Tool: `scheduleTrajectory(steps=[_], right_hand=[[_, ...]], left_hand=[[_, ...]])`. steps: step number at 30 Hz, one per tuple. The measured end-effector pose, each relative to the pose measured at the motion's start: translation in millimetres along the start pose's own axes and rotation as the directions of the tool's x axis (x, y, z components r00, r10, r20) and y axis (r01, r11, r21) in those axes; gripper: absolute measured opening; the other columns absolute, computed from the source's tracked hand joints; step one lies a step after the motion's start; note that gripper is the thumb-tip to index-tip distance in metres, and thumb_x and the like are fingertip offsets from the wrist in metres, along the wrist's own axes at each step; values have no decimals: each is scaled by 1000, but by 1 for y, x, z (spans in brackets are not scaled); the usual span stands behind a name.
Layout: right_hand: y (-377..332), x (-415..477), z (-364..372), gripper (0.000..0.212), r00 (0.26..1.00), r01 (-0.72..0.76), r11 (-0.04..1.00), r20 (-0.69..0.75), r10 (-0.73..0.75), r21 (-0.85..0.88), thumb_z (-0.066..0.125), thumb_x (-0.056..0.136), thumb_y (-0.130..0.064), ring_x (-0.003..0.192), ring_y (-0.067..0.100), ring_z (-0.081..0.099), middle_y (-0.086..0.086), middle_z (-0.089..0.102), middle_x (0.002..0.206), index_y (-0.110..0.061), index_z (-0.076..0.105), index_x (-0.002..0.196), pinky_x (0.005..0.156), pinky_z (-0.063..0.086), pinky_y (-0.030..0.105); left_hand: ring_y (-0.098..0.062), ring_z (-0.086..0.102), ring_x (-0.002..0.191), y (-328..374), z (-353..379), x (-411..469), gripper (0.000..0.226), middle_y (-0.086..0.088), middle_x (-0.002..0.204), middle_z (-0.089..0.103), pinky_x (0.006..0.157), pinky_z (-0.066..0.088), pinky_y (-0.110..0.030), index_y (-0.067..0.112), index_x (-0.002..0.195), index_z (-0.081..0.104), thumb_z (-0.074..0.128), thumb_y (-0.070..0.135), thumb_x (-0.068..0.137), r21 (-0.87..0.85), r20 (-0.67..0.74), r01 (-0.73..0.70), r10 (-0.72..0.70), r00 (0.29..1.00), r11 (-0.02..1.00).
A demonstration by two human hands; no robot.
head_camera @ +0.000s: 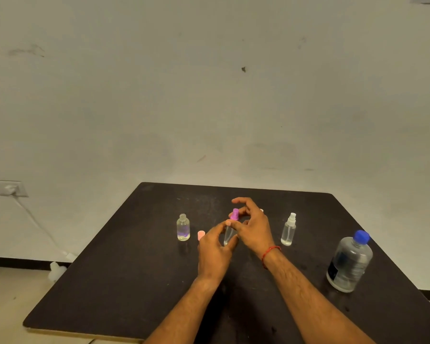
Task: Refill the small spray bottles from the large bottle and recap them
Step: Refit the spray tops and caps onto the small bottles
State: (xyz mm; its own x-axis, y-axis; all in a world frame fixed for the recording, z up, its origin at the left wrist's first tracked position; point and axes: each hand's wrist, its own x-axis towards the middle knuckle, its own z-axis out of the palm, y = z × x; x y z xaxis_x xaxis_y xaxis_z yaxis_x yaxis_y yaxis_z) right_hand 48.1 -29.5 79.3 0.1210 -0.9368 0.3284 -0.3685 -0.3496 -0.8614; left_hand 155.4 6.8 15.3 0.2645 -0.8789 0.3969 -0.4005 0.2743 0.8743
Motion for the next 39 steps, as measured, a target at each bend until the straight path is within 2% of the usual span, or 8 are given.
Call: scheduleTrajectory(steps=[5, 10, 14, 18, 23, 30, 36, 39], right_hand=[[0, 4, -6, 37, 992, -6, 999, 126, 0, 53, 71, 84, -4, 100, 3, 66, -9, 72, 100, -27, 68, 112, 92, 56, 36], [-2, 5, -3, 24, 998, -22, 999, 64, 20, 33, 75, 81, -6, 91, -1, 67, -12, 72, 93, -22, 72, 98, 82, 54, 18], [-3, 6, -1, 21, 999, -34, 999, 12, 34, 23, 76, 80, -7, 85, 0, 66, -12, 70, 88, -22, 71, 93, 76, 52, 14], [-1, 6, 4, 20, 999, -23, 1000, -44, 23, -3, 77, 79, -9, 84, 4, 65, -11, 68, 85, -24, 69, 90, 77, 53, 16], [1, 5, 9, 20, 994, -57, 998, -89, 59, 19, 77, 80, -12, 86, 4, 65, -12, 68, 86, -24, 70, 93, 86, 57, 27], [16, -4, 7, 54, 994, -74, 990, -66, 82, 118, 81, 76, -10, 93, -1, 65, -12, 67, 102, -23, 61, 124, 86, 53, 16], [37, -20, 6, 47, 982, -125, 978, -120, 146, 166, 78, 78, -5, 94, 2, 67, -6, 70, 102, -23, 63, 118, 78, 53, 10], [50, -26, 5, 44, 976, -156, 972, -124, 179, 175, 79, 76, -2, 92, 4, 68, -5, 71, 98, -22, 65, 114, 81, 54, 15]], left_hand=[[-1, 65, 69, 2, -5, 0, 38, 28, 95, 68, 80, 61, -42, 58, 105, 56, 77, 32, 87, -2, -2, -23, 23, 1000, 1000], [7, 60, 65, 1, -2, 2, 24, 27, 82, 67, 90, 53, -56, 46, 105, 62, 75, 35, 88, 55, -4, -21, 21, 1000, 998], [7, 61, 72, 3, -1, 5, 15, 19, 78, 63, 71, 50, -20, 27, 104, 67, 74, 31, 91, 102, 19, -59, 57, 998, 993], [5, 63, 77, 5, 1, 5, 14, 13, 82, 64, 68, 46, -7, 18, 104, 67, 71, 26, 93, 120, 31, -69, 66, 997, 990], [-1, 65, 77, 1, 3, 8, 13, 9, 86, 69, 69, 47, -10, 20, 102, 66, 71, 28, 93, 137, 37, -72, 67, 997, 988], [-1, 67, 78, -14, 6, 19, 17, 14, 88, 71, 88, 56, -45, 24, 110, 67, 67, 33, 95, 130, 36, -30, 26, 999, 991], [-4, 66, 84, -22, 13, 35, 26, 3, 98, 75, 71, 50, -14, 16, 116, 69, 72, 23, 92, 140, 43, 36, -42, 998, 990], [-10, 68, 92, -30, 19, 43, 28, 0, 102, 74, 77, 52, -22, 14, 116, 68, 74, 25, 91, 167, 45, 74, -83, 996, 983]])
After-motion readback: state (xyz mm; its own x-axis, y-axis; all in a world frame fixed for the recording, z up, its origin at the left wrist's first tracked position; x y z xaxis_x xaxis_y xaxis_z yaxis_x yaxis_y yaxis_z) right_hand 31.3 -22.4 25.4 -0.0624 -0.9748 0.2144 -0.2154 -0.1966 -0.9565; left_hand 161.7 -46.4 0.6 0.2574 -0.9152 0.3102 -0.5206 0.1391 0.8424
